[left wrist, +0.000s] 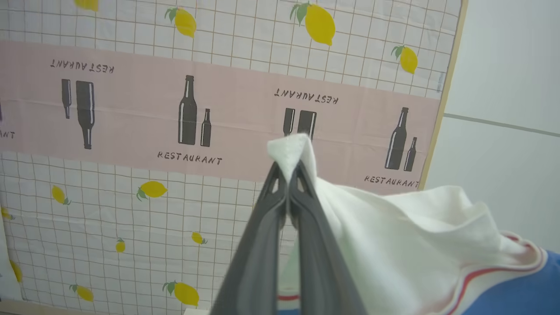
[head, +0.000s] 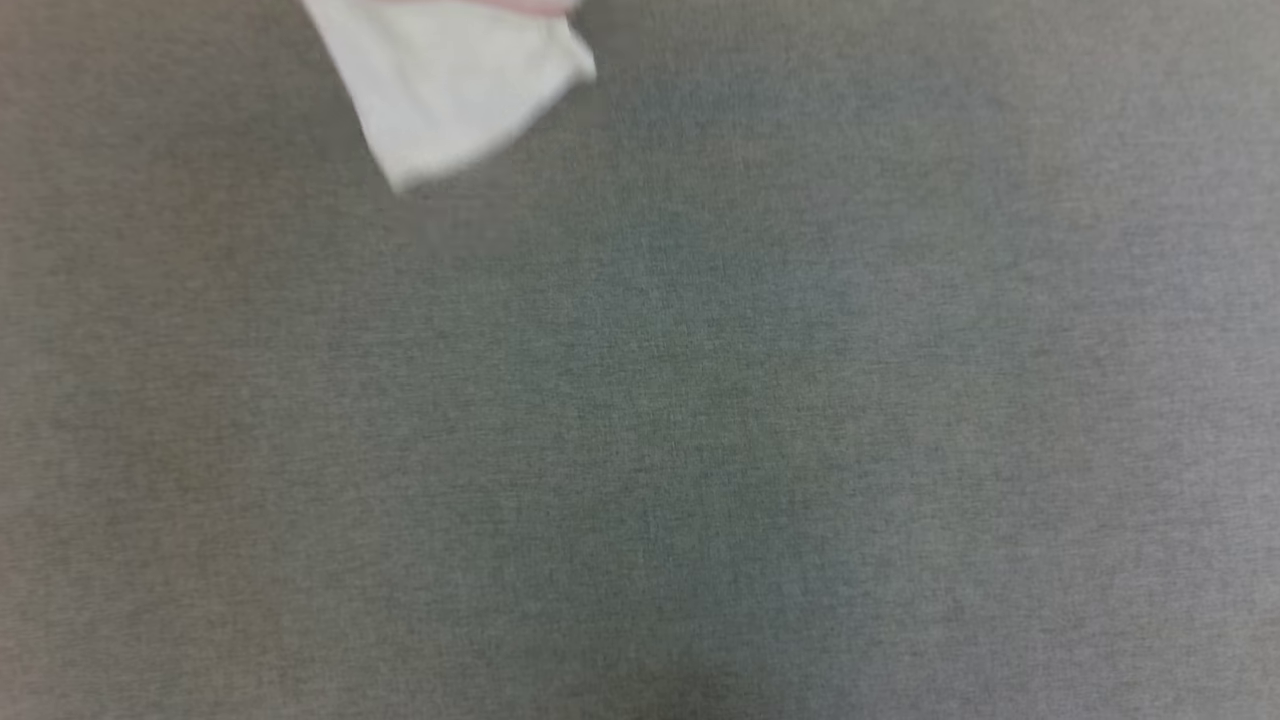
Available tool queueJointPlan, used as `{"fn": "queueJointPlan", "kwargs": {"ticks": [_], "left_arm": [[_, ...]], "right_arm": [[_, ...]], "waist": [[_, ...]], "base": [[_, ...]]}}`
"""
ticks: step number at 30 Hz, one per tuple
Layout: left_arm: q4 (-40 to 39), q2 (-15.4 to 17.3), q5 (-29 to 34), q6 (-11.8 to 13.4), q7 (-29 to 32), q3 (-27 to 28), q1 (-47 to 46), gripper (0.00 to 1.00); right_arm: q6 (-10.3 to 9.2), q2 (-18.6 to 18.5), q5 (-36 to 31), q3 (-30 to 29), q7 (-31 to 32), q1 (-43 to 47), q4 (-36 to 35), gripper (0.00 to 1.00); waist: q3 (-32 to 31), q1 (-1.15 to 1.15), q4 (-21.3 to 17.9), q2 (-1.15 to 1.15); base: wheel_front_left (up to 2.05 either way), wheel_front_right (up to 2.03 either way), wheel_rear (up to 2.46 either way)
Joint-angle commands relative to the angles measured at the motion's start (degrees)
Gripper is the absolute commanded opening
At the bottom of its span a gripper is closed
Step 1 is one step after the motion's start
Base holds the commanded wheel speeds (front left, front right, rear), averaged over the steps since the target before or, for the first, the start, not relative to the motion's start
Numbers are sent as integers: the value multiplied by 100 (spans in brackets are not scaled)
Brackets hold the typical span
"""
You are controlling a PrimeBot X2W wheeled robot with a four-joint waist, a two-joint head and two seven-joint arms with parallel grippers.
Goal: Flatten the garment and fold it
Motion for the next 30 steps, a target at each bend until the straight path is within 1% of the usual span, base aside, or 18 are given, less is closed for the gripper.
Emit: {"fn": "queueJointPlan", "kwargs": {"ticks": [1,2,5,9,11,13,17,22,26,29,30], "left_arm": [[81,-10,42,57,-231,81,-210,0],[142,-54,15,53,-339,117,-292,0],[371,-138,-54,-72,-604,147,-377,0],[674,-261,-203,-323,-862,140,-129,0],[804,-287,-278,-456,-969,139,95,0],[918,-330,-374,-601,-1095,153,337,0],[1003,-420,-502,-852,-1349,91,1056,0],[896,-533,-747,-1016,-1541,19,2375,0],[522,-623,-978,-1036,-1543,2,3684,0],[66,-662,-1132,-938,-1449,-14,4832,0],[-460,-701,-1243,-799,-1246,-115,5918,0]], "right_arm": [[-9,-5,-34,-31,-186,-122,114,0],[-9,-7,-32,-29,-306,-184,174,0],[-9,-64,27,34,-545,-243,403,0],[-9,-239,359,318,-674,55,524,0],[-9,-383,560,534,-678,356,517,0],[-9,-531,817,631,-735,705,476,0],[-9,-857,1254,860,-860,1590,365,0],[-9,-1078,1897,1109,-949,3042,19,0],[-9,-1208,2263,1289,-971,4239,-378,0],[-9,-1247,2430,1346,-982,5238,-778,0],[-9,-1315,2481,1405,-1023,6178,-1139,0]], "waist": [[395,-1,-98,0],[424,-1,-82,0],[487,-1,-5,0],[451,-1,150,0],[387,-1,212,0],[287,-1,290,0],[-76,-1,412,0],[-753,-1,513,0],[-1237,-1,542,0],[-1549,-1,557,0],[-1783,-1,570,0]], "base": [[0,0,0],[0,0,0],[0,0,0],[0,0,0],[0,0,0],[0,0,0],[0,0,0],[0,0,0],[0,0,0],[0,0,0],[0,0,0]]}}
